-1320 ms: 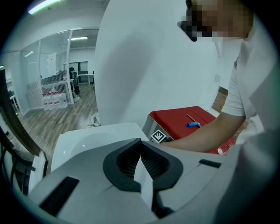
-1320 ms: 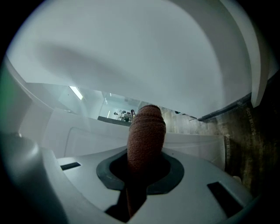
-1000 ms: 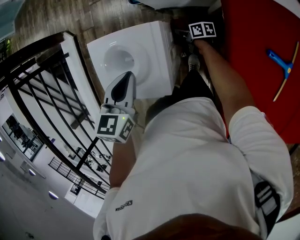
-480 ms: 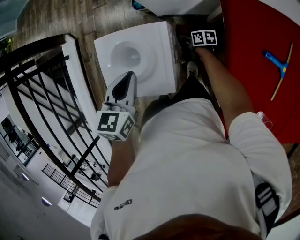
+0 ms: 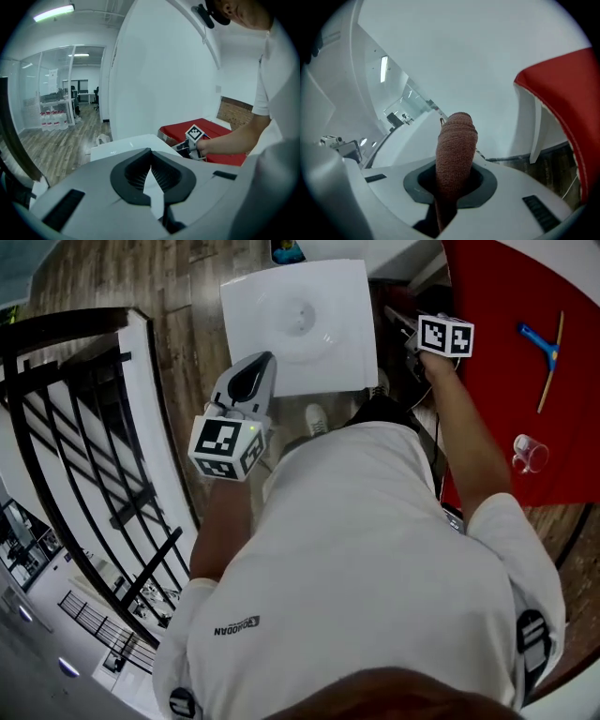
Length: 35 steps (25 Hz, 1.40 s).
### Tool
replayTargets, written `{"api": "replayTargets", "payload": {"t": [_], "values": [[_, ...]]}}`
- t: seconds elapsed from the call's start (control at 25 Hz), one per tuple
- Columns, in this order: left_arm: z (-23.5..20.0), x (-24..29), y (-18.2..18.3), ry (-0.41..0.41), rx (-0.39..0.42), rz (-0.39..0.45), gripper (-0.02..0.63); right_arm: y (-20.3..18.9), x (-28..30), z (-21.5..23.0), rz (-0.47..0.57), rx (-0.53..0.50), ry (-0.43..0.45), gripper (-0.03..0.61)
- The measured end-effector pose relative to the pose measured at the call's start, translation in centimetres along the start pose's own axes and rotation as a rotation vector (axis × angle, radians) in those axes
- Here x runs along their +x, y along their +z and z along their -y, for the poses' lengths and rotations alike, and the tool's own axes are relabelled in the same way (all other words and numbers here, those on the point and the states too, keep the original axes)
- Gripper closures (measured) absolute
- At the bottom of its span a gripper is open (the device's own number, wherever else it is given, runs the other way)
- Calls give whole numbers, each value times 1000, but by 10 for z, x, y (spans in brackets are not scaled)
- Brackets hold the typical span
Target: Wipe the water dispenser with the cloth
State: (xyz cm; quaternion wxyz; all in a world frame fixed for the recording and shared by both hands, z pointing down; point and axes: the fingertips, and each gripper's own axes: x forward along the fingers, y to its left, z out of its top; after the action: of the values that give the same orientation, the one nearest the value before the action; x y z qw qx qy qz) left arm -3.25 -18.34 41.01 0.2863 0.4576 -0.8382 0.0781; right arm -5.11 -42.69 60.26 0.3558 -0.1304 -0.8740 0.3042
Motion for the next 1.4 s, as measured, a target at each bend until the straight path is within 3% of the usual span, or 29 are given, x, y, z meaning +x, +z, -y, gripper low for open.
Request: {"api": "replayTargets", "payload": {"t": [0.2, 0.28, 0.48, 0.76, 1.04, 1.4], "values": [[-19, -32, -19, -24, 4, 52, 621, 30, -64, -66, 201, 80, -30, 515], [-28, -45, -24, -31, -19, 78, 621, 33, -83, -91, 233, 69, -49, 515], [-58, -75, -40, -25, -81, 101, 621, 9, -93, -130, 112, -81, -167, 515], [-63, -102, -68, -15, -125, 147, 621, -18, -77, -170, 18, -106, -196, 515], [-64, -137, -100, 1, -157, 162, 621, -37, -24, -230, -45, -175, -148, 515], [-77, -181, -147, 79, -233, 162, 621, -62, 33, -283, -122, -230, -104, 515]]}}
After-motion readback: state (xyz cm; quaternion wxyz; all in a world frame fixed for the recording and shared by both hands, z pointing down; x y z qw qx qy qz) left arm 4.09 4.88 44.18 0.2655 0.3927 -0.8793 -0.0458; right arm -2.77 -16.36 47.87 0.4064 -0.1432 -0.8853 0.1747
